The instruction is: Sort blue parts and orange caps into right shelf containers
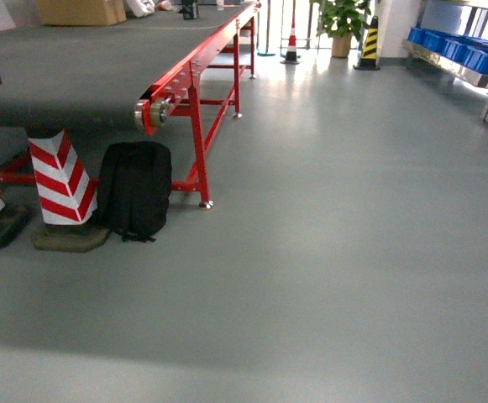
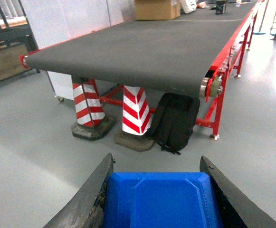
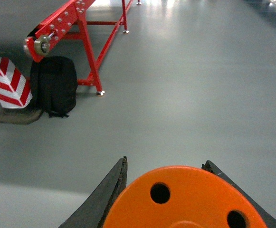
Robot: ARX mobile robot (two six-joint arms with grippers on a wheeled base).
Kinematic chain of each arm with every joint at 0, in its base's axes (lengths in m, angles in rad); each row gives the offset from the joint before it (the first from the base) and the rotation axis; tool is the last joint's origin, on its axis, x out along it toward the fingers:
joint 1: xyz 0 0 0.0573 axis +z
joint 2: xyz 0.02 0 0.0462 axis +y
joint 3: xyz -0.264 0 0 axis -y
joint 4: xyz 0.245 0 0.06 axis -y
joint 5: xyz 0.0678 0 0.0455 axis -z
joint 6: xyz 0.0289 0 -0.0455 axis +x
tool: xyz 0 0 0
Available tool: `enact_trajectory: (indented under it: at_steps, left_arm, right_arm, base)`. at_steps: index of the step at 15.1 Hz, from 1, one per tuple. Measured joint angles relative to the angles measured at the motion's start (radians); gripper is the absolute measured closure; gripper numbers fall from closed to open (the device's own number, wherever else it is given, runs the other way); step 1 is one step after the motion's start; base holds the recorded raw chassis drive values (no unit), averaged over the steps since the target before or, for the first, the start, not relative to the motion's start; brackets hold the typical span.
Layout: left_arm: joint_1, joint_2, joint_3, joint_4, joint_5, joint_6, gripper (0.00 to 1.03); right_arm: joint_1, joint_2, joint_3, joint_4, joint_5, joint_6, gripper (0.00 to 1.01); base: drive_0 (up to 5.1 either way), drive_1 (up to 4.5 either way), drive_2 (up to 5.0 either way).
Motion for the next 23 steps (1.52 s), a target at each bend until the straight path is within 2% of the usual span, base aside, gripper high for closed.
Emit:
enact_trajectory:
  at_steps: [23]
  left_arm:
    - [-0.002,0.001,0.0,-0.003,0.002,0.0,0.62]
  right_arm:
    - [-0.002,0.001,0.0,-0.003,0.0,0.0,0.59]
  base:
    - [2.7,2.16,-5.0]
